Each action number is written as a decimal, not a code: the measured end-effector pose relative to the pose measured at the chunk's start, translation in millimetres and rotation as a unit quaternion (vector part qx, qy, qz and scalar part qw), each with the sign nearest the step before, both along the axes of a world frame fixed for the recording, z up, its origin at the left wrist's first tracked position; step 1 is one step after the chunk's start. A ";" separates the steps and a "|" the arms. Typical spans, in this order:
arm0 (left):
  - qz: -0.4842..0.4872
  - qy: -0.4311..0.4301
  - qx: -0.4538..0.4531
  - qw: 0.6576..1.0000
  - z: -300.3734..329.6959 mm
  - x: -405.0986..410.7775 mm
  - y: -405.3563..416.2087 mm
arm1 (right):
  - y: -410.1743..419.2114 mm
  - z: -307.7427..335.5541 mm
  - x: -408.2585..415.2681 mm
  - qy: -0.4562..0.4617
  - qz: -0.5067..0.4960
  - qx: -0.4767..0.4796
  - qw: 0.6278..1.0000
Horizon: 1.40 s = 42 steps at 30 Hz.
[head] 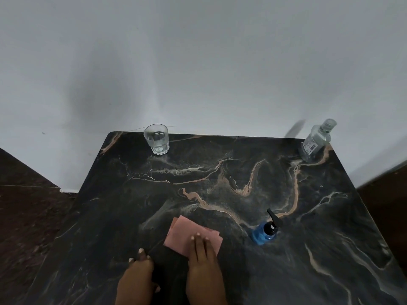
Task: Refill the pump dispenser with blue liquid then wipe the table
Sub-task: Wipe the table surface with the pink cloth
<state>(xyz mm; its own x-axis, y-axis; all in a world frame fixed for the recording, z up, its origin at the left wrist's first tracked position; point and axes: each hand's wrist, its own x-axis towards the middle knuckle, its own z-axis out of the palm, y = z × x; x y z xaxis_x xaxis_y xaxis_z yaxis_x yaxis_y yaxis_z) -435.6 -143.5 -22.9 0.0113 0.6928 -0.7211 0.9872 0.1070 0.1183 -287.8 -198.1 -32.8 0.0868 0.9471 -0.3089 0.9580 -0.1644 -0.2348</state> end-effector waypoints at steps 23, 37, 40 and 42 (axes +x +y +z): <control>-0.007 -0.022 0.023 0.999 0.5 -7.1 -2.0 | 182.1 -23.1 119.3 -0.141 -0.012 -0.012 0.990; -0.028 -0.026 0.095 0.995 -2.5 -7.4 -16.0 | -47.7 -30.2 44.2 -0.031 0.060 0.174 0.982; -0.028 -0.026 0.097 0.995 -2.5 -6.3 -15.5 | -86.3 -30.1 37.8 -0.178 0.056 0.224 0.956; -0.032 -0.024 0.091 0.995 -1.8 -6.5 -15.3 | -71.7 -45.6 50.7 -0.167 -0.083 0.328 0.926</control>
